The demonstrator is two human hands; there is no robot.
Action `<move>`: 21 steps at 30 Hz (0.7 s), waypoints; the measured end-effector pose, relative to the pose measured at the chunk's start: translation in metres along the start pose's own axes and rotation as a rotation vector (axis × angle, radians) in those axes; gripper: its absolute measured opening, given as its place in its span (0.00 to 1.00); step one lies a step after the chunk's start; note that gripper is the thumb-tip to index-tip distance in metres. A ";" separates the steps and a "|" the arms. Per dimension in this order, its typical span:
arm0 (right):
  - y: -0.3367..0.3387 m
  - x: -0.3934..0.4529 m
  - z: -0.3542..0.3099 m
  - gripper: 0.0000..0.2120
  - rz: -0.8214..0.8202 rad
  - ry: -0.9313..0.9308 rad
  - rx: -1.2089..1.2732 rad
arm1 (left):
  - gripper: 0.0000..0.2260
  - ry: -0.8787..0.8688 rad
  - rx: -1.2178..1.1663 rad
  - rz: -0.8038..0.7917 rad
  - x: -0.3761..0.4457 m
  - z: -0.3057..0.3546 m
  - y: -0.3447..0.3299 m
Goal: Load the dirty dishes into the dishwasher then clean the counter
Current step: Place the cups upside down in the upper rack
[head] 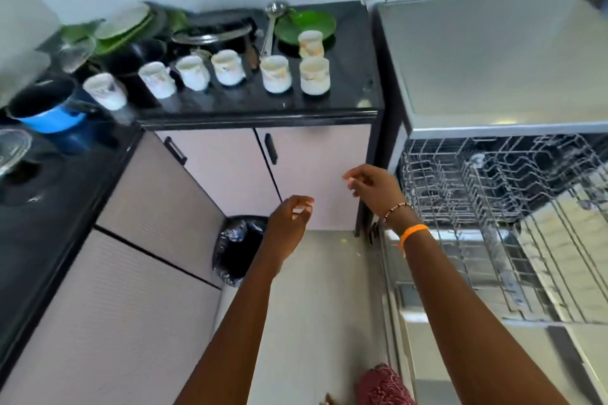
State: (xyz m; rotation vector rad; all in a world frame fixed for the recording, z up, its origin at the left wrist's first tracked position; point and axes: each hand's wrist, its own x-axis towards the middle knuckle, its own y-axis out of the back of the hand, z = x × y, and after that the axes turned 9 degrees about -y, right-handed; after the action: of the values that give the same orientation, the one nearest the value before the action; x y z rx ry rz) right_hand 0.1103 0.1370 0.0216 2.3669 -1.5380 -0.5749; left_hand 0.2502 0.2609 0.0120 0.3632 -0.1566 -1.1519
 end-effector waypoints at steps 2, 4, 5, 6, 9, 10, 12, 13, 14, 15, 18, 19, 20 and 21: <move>-0.005 0.020 -0.014 0.08 0.017 0.023 0.009 | 0.10 -0.014 -0.033 0.010 0.022 0.008 0.009; -0.012 0.045 -0.028 0.09 0.046 0.024 0.011 | 0.14 -0.021 -0.078 -0.004 0.049 0.012 0.016; -0.016 0.057 -0.033 0.09 0.082 0.023 0.012 | 0.15 -0.016 -0.081 -0.012 0.060 0.011 0.020; -0.020 0.073 -0.038 0.09 0.135 0.026 0.013 | 0.17 -0.016 -0.069 -0.007 0.076 0.010 0.024; -0.035 0.127 -0.054 0.10 0.304 0.091 0.059 | 0.20 -0.049 0.003 0.074 0.127 0.002 0.032; -0.039 0.142 -0.060 0.13 0.337 0.096 0.074 | 0.21 -0.072 0.050 0.114 0.142 0.002 0.035; -0.046 0.174 -0.068 0.23 0.339 0.075 0.095 | 0.22 -0.090 0.138 0.216 0.174 0.005 0.040; -0.049 0.189 -0.071 0.29 0.311 0.071 0.098 | 0.23 -0.106 0.161 0.275 0.190 0.009 0.044; -0.053 0.202 -0.072 0.33 0.277 0.077 0.099 | 0.23 -0.126 0.178 0.319 0.206 0.012 0.047; -0.055 0.212 -0.074 0.36 0.250 0.092 0.100 | 0.25 -0.142 0.195 0.339 0.219 0.015 0.049; -0.060 0.243 -0.078 0.42 0.200 0.095 0.109 | 0.29 -0.106 0.241 0.322 0.261 0.016 0.055; -0.062 0.250 -0.080 0.44 0.195 0.075 0.105 | 0.32 -0.093 0.231 0.295 0.274 0.014 0.058; -0.063 0.255 -0.082 0.45 0.193 0.056 0.104 | 0.34 -0.088 0.219 0.261 0.284 0.012 0.060; -0.066 0.260 -0.083 0.45 0.200 0.042 0.109 | 0.37 -0.086 0.217 0.228 0.295 0.008 0.063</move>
State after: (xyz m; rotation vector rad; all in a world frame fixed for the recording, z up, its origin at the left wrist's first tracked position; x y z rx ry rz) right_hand 0.2961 -0.0740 0.0199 2.2493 -1.8016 -0.4033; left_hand 0.4214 0.0127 0.0233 0.4754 -0.3908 -0.9267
